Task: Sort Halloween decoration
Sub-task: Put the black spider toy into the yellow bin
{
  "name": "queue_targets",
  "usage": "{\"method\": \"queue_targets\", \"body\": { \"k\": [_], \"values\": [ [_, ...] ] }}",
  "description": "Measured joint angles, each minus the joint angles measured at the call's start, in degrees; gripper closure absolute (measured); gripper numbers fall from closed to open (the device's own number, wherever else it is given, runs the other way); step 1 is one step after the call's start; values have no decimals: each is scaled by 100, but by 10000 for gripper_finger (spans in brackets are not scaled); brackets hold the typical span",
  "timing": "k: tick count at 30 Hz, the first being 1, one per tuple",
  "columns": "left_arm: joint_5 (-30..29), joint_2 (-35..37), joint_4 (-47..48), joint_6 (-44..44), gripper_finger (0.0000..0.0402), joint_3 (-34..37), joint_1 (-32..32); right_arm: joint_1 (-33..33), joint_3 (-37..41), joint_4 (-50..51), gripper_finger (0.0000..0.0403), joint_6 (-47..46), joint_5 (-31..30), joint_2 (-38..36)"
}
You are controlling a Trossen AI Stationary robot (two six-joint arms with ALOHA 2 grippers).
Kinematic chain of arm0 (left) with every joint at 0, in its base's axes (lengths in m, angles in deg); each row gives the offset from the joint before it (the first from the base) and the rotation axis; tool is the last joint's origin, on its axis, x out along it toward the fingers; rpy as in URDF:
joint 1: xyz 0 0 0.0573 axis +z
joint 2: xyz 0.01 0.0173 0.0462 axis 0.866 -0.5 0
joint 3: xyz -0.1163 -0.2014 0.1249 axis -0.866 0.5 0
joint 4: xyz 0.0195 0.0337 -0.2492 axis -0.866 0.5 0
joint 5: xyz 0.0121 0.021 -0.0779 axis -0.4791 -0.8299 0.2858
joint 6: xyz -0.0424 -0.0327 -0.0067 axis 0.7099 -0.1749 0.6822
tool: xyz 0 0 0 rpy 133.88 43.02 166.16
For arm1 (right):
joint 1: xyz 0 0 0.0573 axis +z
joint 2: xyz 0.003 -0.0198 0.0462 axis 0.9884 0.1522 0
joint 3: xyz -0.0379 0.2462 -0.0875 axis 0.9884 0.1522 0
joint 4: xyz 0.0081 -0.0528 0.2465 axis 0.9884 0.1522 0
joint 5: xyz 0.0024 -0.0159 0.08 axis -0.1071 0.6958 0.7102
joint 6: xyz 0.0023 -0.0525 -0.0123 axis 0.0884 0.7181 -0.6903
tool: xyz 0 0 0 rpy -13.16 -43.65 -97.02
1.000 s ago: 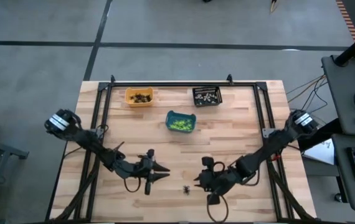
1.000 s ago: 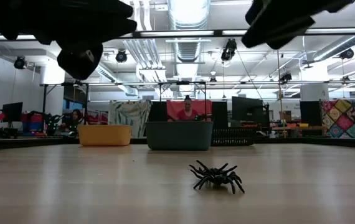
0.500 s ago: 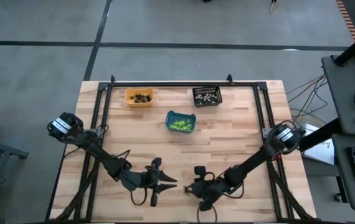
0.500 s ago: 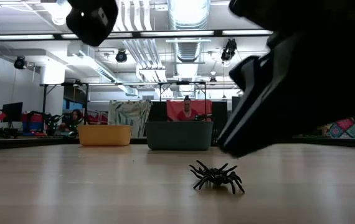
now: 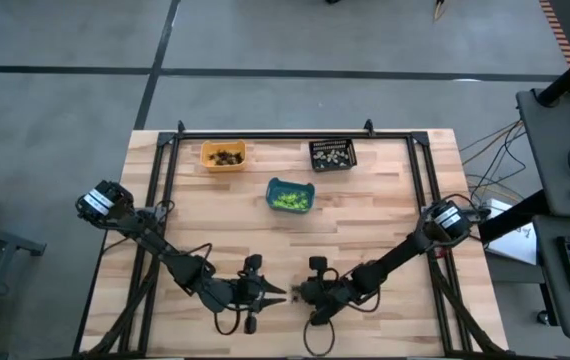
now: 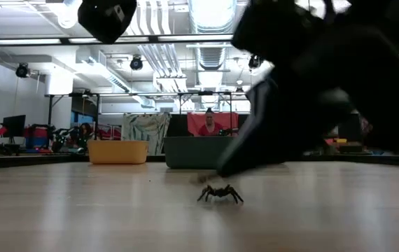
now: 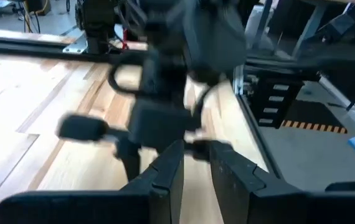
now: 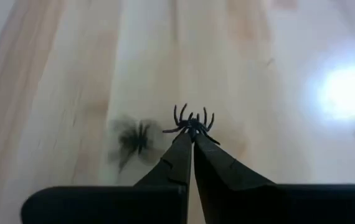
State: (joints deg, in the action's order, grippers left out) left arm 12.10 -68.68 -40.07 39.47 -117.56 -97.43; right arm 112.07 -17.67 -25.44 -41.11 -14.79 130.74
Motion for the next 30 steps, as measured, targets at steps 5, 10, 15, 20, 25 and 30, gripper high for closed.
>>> {"method": "queue_targets", "body": {
  "k": [5,10,15,20,25,30],
  "values": [
    [-10,1,573,249,340,0,4,-87,-2,201,394,105,-13,-311],
    [-84,-74,1105,641,340,0,33,-87,-4,493,394,-162,241,-617],
    [-153,-290,1074,712,340,1,85,-87,-4,684,394,-887,676,-706],
    [-204,-632,833,712,340,0,152,-128,-2,903,391,-2378,707,-715],
    [-212,-1087,209,669,340,0,314,-114,-4,1004,368,-1948,709,-715],
    [-200,-1429,-39,636,340,-72,453,-70,6,1054,334,-1140,710,-715]
  ]
}}
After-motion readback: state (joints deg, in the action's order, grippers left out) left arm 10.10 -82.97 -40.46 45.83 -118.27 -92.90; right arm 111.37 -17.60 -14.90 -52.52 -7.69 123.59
